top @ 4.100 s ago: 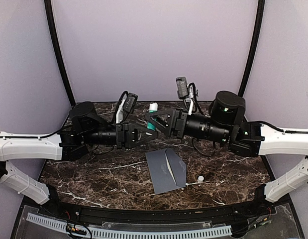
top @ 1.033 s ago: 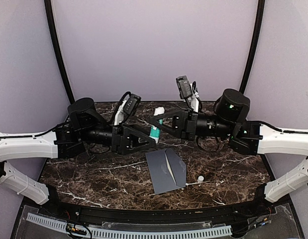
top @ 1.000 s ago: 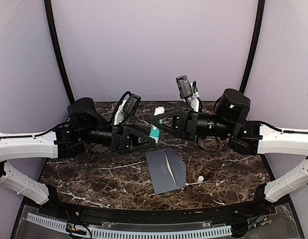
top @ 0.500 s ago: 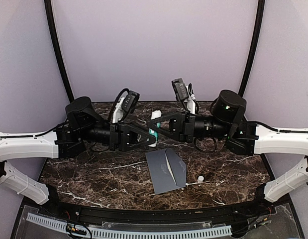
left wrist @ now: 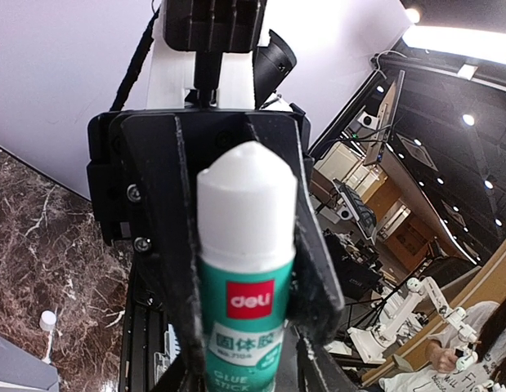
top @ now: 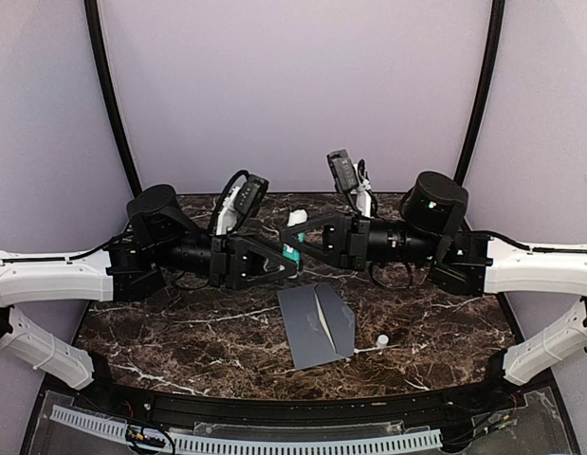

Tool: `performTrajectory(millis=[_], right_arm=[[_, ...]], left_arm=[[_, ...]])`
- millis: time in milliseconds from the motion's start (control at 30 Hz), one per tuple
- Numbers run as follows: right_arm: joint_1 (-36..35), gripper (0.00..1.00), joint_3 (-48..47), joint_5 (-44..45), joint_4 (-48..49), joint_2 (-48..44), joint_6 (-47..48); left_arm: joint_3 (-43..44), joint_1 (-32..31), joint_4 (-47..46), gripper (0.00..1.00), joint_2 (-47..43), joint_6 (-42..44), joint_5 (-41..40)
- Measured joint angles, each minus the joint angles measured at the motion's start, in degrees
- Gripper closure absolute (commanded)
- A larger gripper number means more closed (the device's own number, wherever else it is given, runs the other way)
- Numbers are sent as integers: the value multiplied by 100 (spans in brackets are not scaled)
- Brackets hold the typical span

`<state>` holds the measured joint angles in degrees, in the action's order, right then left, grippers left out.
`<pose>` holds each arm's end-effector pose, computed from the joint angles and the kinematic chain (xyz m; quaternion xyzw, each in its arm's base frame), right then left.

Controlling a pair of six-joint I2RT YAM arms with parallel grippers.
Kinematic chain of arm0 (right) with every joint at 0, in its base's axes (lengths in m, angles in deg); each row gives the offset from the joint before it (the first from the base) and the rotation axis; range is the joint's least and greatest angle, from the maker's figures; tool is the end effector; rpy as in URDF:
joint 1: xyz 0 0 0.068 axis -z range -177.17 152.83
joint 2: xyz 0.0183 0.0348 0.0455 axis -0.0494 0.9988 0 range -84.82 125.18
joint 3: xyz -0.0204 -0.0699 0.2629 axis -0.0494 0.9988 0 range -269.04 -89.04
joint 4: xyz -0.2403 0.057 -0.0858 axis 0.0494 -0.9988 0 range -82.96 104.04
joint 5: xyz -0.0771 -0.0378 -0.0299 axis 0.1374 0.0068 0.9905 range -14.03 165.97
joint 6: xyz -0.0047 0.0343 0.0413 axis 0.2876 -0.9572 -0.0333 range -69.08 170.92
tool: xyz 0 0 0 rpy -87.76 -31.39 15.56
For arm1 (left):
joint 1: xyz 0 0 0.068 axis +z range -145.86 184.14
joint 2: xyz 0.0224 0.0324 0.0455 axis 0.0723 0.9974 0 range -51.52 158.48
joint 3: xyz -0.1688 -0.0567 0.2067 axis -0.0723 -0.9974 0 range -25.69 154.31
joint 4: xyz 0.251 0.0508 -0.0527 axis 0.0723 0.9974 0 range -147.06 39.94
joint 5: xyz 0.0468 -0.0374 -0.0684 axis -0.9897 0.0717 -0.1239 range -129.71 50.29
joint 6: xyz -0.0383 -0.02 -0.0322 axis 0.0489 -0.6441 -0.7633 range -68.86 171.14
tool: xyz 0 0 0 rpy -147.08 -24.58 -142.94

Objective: Place the letter into the envelope and seal it
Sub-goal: Unscrew the solid glue.

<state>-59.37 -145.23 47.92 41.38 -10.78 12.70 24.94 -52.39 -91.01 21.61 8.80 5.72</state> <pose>0.1266 0.2757 0.3666 -0.3112 0.5749 0.6691 0.3535 0.1387 -0.2556 0.3476 0.3688 0.5425 -0.7015 0.2786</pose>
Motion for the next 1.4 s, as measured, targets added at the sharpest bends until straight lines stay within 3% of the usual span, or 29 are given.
performTrajectory(millis=[500,1000,1400], right_arm=[[2,90,9,256,-61,-57,-4],[11,91,31,343,-57,-151,-26],[11,93,26,396,-151,-151,-20]], left_arm=[[-35,0,0,62,7,-7,4],[-98,0,11,76,4,11,-4],[-155,0,-31,93,4,20,-142]])
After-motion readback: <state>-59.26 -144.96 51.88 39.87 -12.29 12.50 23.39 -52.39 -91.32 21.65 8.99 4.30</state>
